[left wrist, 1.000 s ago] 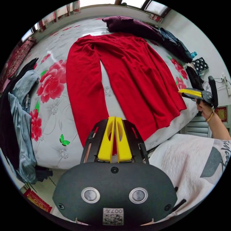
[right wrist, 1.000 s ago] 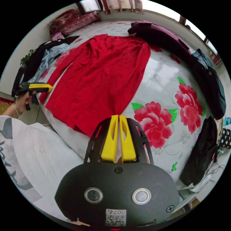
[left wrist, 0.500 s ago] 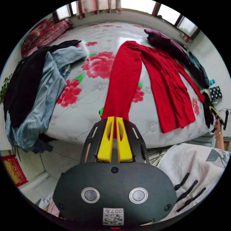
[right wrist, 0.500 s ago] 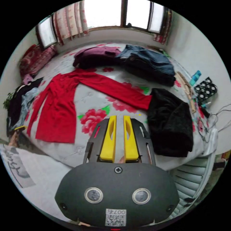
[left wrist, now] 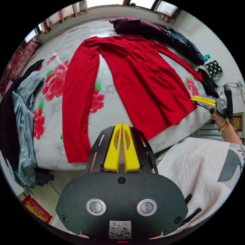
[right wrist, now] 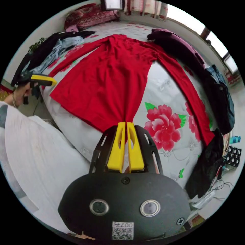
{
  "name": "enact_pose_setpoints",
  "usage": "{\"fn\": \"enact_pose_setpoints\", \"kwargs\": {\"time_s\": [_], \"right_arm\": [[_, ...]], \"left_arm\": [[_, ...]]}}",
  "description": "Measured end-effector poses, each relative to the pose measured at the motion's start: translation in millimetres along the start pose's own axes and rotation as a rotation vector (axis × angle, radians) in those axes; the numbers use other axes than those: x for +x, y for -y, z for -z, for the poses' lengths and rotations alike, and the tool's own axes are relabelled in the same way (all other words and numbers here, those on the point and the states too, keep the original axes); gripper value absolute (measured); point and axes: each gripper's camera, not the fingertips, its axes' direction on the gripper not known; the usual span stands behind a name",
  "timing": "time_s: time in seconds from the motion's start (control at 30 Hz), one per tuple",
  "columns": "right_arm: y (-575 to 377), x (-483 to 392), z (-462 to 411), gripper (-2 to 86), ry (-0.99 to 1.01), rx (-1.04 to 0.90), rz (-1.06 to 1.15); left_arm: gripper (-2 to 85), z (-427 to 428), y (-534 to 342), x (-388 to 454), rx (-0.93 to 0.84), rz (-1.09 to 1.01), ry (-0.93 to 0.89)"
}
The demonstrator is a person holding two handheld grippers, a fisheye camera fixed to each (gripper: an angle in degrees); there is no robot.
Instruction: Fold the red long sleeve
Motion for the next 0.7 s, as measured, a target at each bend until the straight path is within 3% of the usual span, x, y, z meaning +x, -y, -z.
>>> {"fn": "enact_pose_setpoints", "kwargs": {"time_s": [0.17,0.3,0.47,0.6,0.7], "right_arm": [[-55.0,-12.7,10.6,-0.2,0.003,-0.03,0.061],[-75.6,-8.5,13.9,-0.2,0.018,0.004,-0.004],[-60.3,15.1,3.2,-0.2,0.058,-0.046,-0.04],[-57.1,27.0,4.2,0.0,0.131,-0.036,-0.047],[-63.1,33.8,6.2,0.3,0.238,0.001,-0.065]], "left_arm": [[-0.7,7.7,-49.3,-36.8,-0.024,0.095,-0.027],[1.8,24.9,-72.0,-53.8,0.08,0.192,-0.202],[8.1,20.3,-16.9,-14.1,0.031,0.012,-0.214],[0.5,11.4,10.3,18.4,-0.022,-0.117,0.003],[-0.7,13.5,11.0,19.3,-0.026,-0.154,0.015]]}}
